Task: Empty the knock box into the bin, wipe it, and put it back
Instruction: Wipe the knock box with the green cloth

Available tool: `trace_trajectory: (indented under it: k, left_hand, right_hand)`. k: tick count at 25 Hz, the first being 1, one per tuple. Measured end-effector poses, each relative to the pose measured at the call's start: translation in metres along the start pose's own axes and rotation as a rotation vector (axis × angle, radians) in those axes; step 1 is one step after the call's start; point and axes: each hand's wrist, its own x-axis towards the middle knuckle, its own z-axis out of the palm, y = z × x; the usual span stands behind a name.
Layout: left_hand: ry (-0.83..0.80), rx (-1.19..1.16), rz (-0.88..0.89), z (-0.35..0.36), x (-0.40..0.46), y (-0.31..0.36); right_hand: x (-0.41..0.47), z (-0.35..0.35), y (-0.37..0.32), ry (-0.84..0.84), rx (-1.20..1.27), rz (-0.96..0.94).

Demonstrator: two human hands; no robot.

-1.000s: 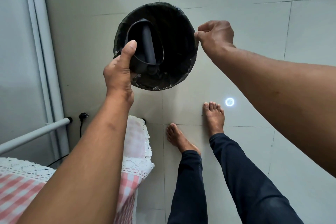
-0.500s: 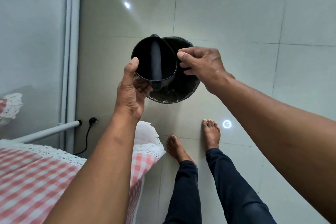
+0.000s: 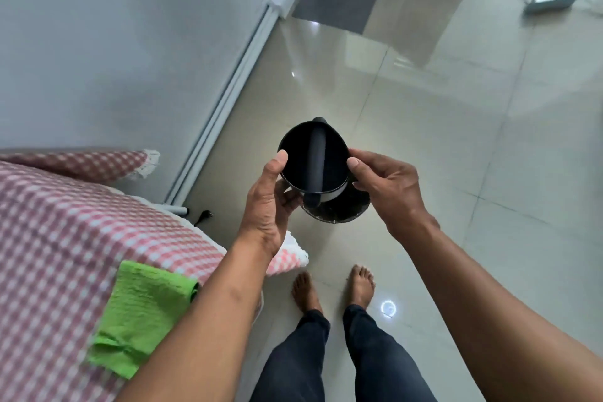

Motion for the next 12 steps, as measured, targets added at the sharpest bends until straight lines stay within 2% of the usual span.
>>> trace_trajectory:
  k: [6, 12]
  left_hand:
    - [0.061, -0.202, 0.165, -0.034, -0.111, 0.056]
    - [0.244, -0.327, 0.335, -0.109, -0.21, 0.063]
  right_hand:
    - [-0.06, 0.053, -0.082, -0.211, -0.003, -0.098]
    - [-0.124, 0.137, -0.106, -0.525, -0.093, -0.099]
